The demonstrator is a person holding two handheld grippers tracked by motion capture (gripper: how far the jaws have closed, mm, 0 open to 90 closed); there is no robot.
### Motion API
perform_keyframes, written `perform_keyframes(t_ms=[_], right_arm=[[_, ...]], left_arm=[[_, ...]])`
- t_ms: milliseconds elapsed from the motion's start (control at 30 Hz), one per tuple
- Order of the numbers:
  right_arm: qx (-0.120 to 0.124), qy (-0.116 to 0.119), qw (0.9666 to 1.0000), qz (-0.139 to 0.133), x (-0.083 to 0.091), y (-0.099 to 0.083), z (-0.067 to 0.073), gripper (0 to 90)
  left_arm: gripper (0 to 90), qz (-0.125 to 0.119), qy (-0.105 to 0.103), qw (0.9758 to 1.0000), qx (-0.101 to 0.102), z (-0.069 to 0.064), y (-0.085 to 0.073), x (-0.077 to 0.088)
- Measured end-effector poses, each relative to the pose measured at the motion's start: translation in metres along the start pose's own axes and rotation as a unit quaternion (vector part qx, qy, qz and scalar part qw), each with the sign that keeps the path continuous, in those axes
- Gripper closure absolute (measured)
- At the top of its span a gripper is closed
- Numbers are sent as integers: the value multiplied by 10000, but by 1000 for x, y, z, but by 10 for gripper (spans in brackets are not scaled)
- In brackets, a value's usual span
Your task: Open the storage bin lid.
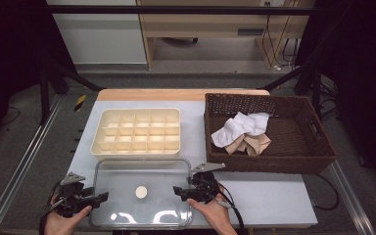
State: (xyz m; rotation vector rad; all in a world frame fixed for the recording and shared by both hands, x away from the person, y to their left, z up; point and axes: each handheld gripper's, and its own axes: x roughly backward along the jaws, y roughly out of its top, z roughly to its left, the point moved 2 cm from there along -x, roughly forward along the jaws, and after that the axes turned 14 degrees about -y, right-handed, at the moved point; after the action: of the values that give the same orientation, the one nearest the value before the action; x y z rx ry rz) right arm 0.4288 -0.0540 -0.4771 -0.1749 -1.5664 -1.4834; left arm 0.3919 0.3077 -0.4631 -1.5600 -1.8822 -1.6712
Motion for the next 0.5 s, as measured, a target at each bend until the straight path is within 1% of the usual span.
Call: perform_keyframes(t_ms=[100,133,267,367,400,433,467,500], right_arm=[[-9,-52,10000,46,-2,-1,0,332],[66,-181,9998,34,-5,-2,-1,312],[63,-208,9998,25,-6,-2,0,305],[89,-276,9996,2,-7,-2,0,289],[109,-301,9995,-3,-8,-2,0,282],[122,-310,9994,-10,-8,-2,0,284],[194,-406,9990,5,-8,-3,0,274],[262,-481,9985,-14,-10,-3,0,267]], left_arm=[[367,13,9,10000,23,1,0,-2],[367,29,40,10000,33,1,0,-2],[365,47,72,10000,46,0,-1,-2],[364,81,82,9999,84,1,0,-3],[361,70,131,9998,93,2,0,-3],[384,-21,148,9999,36,1,0,-2],[399,-64,138,9999,-9,0,0,-2],[396,-62,161,9998,-60,0,-1,-2]])
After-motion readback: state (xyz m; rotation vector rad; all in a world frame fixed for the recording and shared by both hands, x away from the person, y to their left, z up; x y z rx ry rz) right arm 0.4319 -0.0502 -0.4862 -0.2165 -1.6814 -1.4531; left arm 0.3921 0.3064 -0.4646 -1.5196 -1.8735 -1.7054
